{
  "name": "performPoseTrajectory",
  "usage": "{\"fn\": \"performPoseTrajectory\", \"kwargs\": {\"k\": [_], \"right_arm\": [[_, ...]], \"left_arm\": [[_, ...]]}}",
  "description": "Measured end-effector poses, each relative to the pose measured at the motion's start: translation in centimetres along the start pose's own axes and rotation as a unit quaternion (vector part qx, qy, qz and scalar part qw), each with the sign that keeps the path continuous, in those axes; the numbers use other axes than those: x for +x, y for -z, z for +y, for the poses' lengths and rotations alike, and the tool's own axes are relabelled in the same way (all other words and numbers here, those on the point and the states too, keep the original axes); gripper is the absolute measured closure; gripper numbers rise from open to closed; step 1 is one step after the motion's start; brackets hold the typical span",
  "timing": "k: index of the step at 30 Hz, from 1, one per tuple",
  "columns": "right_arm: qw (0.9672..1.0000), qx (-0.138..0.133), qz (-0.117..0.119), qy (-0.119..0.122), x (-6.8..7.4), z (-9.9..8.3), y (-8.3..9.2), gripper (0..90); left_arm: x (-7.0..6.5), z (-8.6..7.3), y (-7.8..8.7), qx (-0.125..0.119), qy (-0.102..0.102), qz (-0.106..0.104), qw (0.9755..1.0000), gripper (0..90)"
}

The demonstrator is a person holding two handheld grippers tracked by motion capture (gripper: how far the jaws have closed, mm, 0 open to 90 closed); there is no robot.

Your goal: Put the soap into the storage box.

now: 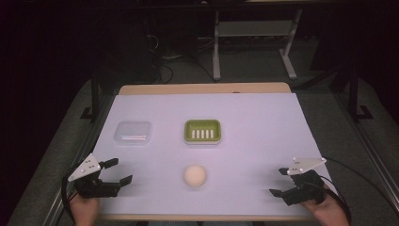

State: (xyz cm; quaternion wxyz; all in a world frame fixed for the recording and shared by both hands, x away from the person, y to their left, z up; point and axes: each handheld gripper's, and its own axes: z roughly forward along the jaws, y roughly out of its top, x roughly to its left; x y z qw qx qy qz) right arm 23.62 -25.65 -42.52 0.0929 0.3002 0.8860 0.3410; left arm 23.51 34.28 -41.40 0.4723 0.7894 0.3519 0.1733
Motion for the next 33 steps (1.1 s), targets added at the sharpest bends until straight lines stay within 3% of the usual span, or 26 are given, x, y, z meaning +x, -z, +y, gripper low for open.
{"fn": "performPoseTrajectory", "kwargs": {"k": [5, 11, 25, 33], "right_arm": [[0.9997, 0.004, 0.015, 0.018, 0.7, 1.4, -0.7, 19.4], [0.9992, 0.015, 0.018, 0.032, 1.1, 3.1, -0.8, 19.5], [0.9982, 0.016, 0.037, 0.044, 1.7, 6.1, -1.3, 19.0], [0.9975, 0.022, 0.046, 0.05, 1.6, 6.9, -1.8, 19.2]], "left_arm": [[0.1, -0.1, 0.2, -0.003, 0.002, 0.001, 1.0, 13.2], [0.2, -0.2, 0.3, -0.007, 0.009, 0.002, 0.9999, 13.2], [0.1, -0.1, 0.1, -0.002, 0.008, -0.001, 1.0, 13.3], [0.1, -0.1, 0.0, -0.002, 0.005, -0.003, 1.0, 13.2]]}}
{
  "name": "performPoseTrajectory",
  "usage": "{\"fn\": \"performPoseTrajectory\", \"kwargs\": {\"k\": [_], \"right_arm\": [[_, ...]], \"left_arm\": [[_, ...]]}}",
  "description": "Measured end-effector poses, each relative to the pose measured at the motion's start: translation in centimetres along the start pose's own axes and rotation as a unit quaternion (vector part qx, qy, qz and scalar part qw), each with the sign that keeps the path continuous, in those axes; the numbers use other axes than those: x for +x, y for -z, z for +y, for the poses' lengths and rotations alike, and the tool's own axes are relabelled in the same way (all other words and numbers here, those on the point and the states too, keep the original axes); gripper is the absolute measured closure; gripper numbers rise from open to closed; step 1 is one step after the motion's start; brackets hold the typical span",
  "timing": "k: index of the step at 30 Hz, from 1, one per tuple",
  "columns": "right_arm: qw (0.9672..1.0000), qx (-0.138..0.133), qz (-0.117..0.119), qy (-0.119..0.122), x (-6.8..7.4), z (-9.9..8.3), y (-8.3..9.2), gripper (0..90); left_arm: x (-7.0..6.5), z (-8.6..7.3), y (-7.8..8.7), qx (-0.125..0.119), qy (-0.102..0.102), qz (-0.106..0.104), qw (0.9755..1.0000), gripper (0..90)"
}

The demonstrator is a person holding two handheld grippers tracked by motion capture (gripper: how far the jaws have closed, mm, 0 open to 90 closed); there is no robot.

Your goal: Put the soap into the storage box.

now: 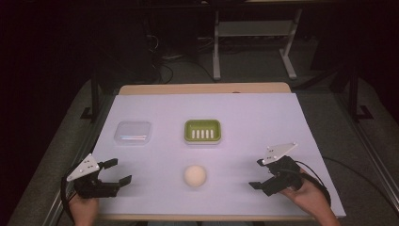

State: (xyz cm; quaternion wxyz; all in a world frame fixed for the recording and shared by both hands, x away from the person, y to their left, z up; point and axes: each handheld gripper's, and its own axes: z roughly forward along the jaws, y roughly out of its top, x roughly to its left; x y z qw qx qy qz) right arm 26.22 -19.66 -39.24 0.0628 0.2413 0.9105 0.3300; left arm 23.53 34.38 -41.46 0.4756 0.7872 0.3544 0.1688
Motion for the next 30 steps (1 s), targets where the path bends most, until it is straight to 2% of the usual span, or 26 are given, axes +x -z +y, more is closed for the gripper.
{"fn": "performPoseTrajectory", "kwargs": {"k": [9, 14, 18, 30], "right_arm": [[0.9995, 0.011, 0.013, 0.026, 0.7, 1.7, -0.9, 20.2], [0.9994, 0.012, 0.017, 0.026, 0.9, 2.4, -1.3, 18.4], [0.999, 0.016, 0.021, 0.036, 0.9, 3.0, -1.7, 18.4], [0.9983, 0.017, 0.03, 0.048, 1.2, 4.4, -2.3, 17.8]], "left_arm": [[0.0, 0.0, 0.1, -0.002, 0.002, 0.001, 1.0, 13.3], [-0.1, 0.0, 0.0, 0.0, 0.0, -0.001, 1.0, 13.3], [-0.1, 0.0, 0.0, -0.001, 0.001, -0.001, 1.0, 13.3], [-0.1, 0.1, 0.0, -0.001, 0.001, -0.001, 1.0, 13.3]]}}
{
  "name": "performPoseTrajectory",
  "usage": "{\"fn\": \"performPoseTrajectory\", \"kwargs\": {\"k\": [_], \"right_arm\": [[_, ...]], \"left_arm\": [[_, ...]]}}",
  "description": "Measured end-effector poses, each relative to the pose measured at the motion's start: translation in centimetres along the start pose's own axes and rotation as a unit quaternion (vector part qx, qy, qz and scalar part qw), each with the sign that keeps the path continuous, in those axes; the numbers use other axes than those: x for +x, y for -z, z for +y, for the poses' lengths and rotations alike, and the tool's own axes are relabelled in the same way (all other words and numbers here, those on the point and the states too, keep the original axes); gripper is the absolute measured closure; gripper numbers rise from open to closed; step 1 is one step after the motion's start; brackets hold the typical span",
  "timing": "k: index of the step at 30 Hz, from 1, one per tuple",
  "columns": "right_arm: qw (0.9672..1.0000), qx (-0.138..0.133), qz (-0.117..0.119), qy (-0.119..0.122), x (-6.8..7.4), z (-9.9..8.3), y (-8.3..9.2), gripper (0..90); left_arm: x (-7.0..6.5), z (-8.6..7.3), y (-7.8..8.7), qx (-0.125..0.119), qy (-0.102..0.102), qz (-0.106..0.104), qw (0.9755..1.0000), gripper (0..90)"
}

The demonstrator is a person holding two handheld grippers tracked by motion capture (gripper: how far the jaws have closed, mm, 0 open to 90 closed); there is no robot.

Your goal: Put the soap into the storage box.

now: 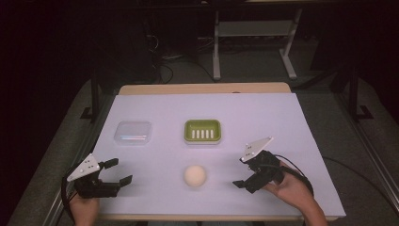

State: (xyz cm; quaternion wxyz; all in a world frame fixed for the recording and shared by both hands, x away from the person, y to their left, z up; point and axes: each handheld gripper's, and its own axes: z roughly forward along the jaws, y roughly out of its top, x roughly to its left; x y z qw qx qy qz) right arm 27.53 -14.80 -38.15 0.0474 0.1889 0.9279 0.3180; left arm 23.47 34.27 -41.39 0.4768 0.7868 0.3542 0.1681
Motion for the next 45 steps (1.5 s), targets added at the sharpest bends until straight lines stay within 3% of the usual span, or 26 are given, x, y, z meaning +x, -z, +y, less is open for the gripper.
{"fn": "performPoseTrajectory", "kwargs": {"k": [12, 45], "right_arm": [[0.9998, 0.005, 0.008, 0.017, 0.2, 1.4, -1.0, 17.7], [0.9988, 0.016, 0.039, 0.026, 0.8, 4.9, -4.5, 14.5]], "left_arm": [[0.0, 0.0, 0.0, 0.0, -0.002, -0.001, 1.0, 13.3], [0.0, 0.0, 0.0, -0.001, -0.003, -0.001, 1.0, 13.3]]}}
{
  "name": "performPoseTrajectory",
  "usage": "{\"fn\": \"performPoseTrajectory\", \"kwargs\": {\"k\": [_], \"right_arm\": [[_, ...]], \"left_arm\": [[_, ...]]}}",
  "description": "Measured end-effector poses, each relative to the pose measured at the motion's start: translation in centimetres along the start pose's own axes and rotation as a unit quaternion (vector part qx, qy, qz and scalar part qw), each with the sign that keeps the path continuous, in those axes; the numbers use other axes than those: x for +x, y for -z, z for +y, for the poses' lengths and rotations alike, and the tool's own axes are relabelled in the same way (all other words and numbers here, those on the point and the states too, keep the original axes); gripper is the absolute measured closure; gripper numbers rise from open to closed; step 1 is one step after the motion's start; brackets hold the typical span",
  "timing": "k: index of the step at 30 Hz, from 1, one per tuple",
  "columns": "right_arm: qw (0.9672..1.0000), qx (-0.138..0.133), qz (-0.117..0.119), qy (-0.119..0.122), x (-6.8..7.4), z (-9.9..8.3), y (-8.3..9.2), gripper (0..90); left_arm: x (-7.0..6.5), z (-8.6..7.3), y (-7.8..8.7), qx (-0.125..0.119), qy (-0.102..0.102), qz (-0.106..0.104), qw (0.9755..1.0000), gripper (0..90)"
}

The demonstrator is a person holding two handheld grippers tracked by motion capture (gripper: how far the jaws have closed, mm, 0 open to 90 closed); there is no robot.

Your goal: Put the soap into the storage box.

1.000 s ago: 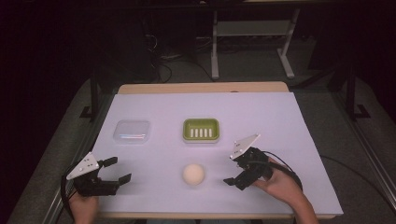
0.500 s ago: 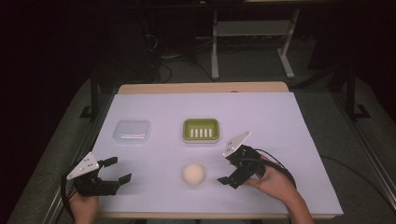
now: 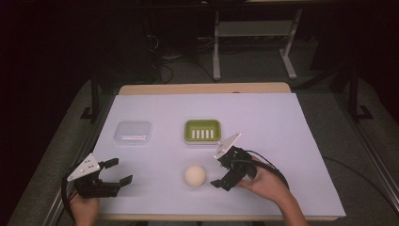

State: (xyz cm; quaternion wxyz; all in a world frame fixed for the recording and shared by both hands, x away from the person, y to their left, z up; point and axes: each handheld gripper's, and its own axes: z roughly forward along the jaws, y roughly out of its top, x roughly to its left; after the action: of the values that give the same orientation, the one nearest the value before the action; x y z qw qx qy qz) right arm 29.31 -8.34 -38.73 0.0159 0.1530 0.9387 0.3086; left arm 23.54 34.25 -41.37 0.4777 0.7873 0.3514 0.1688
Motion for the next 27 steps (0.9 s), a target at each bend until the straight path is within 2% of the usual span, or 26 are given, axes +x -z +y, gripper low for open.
{"fn": "performPoseTrajectory", "kwargs": {"k": [17, 27], "right_arm": [[0.9994, 0.015, 0.015, 0.027, 0.0, 2.4, -2.0, 14.2], [0.9992, 0.023, 0.02, 0.026, 0.0, 3.1, -3.1, 14.2]], "left_arm": [[0.0, 0.0, 0.0, -0.001, 0.001, 0.0, 1.0, 13.3], [0.0, 0.0, 0.0, -0.001, 0.001, -0.001, 1.0, 13.3]]}}
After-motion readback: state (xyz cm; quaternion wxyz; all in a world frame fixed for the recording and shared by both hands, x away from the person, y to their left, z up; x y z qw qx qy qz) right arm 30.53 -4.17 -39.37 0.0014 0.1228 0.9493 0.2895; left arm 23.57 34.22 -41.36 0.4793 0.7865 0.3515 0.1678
